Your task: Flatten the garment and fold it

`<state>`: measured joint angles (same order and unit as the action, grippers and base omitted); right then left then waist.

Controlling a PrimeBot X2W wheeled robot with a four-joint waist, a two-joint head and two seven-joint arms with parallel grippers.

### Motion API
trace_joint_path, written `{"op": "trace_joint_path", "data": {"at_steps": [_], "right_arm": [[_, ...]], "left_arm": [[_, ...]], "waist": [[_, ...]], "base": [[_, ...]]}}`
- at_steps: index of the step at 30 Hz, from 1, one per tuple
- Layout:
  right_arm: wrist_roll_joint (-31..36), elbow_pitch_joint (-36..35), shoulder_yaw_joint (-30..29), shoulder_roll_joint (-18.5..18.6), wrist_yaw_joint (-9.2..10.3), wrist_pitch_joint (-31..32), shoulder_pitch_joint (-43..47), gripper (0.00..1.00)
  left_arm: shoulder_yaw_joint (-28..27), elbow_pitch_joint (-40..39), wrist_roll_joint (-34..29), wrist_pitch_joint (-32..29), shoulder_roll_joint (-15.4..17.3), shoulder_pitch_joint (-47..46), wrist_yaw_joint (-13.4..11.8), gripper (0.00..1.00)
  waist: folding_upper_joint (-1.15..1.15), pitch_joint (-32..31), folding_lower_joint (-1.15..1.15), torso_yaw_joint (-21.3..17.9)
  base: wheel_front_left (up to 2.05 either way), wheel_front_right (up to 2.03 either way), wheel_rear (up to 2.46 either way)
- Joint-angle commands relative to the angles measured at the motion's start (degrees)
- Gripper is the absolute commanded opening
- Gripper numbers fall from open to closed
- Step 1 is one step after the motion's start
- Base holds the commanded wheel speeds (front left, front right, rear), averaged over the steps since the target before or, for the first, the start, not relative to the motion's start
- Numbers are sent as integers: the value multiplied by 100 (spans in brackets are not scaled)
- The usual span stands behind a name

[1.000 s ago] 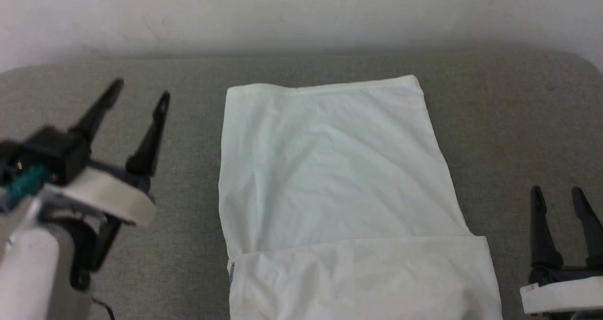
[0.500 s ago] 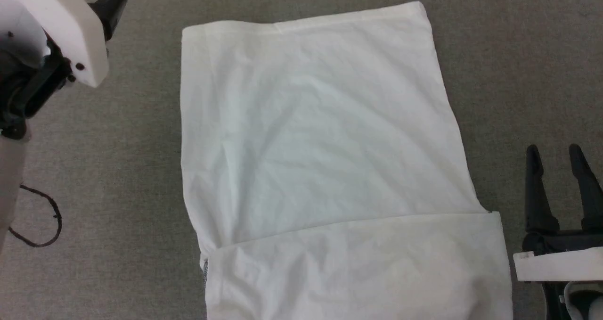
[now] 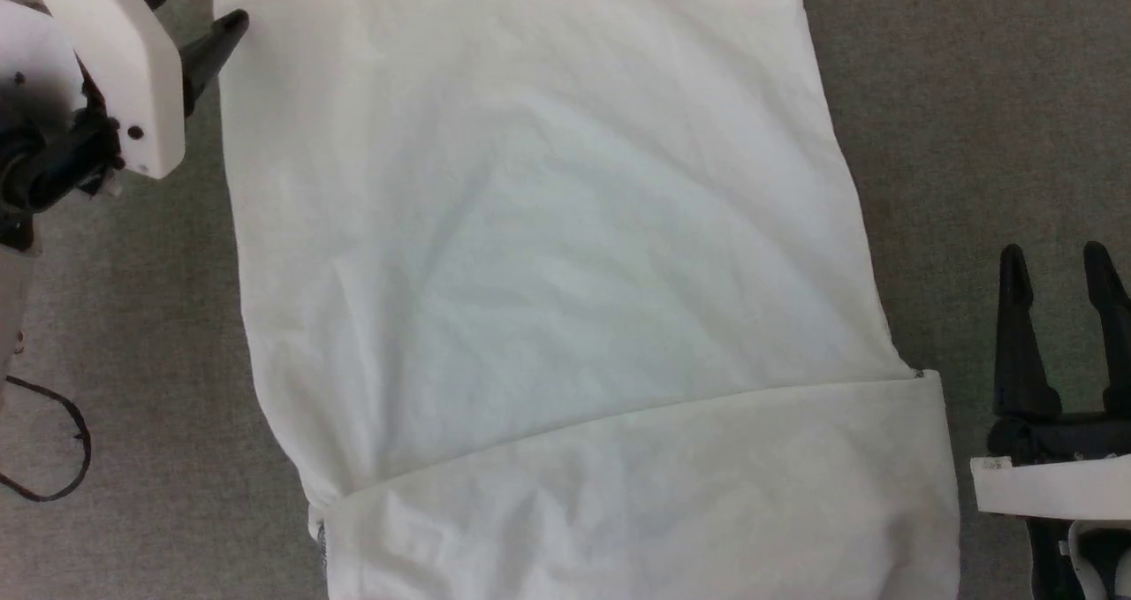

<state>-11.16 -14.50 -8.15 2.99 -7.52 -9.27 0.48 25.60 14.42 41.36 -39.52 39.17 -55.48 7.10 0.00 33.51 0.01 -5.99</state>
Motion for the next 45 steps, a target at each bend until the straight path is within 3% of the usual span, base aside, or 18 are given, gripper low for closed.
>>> {"op": "trace_joint_path", "data": {"at_steps": [1,7,8,9,15,19,22,26,29,35,40,45], "right_arm": [[-33,-38,-2,-11,3,-3,-72,100],[-9,-63,-57,-11,3,22,-122,100],[-1,-60,-63,-11,3,29,-135,100],[11,-61,-63,-11,3,46,-148,100],[170,-458,-246,-12,3,257,-419,100],[109,-1174,-346,-12,3,843,-976,100],[84,-1573,-314,136,3,1338,-1477,100],[-261,-1660,-62,744,3,2510,-2903,100],[-612,-1011,203,1037,3,3417,-4023,100],[-748,920,240,889,3,4820,-5628,100],[-450,2216,189,625,3,5466,-6218,100],[25,3031,130,403,3,6253,-6248,100]], "left_arm": [[25,47,43,7,22,-30,38,100],[222,106,261,-82,-41,-4,38,100],[295,75,321,-97,-42,7,38,4],[345,60,394,-96,-44,27,38,0],[485,95,529,331,-52,227,38,0],[538,199,529,742,-129,391,38,0],[566,264,540,876,-155,463,38,0],[621,344,561,1006,-195,545,38,0],[640,347,603,1078,-258,540,38,0],[698,311,660,1211,-421,405,38,0],[790,262,668,1276,-541,228,38,0],[893,231,686,1325,-663,25,38,0]], "waist": [[0,185,-1,-121],[0,339,-1,-102],[0,346,-1,-92],[0,342,-1,-81],[0,26,-1,1],[0,-294,-1,55],[0,-434,-1,70],[0,-621,-1,127],[0,-653,-1,209],[0,-501,-1,479],[0,-251,-1,714],[0,3,-1,915]], "base": [[0,0,0],[0,0,0],[0,0,0],[0,0,0],[0,0,0],[0,0,0],[0,0,0],[0,0,0],[0,0,0],[0,0,0],[0,0,0],[0,0,0]]}}
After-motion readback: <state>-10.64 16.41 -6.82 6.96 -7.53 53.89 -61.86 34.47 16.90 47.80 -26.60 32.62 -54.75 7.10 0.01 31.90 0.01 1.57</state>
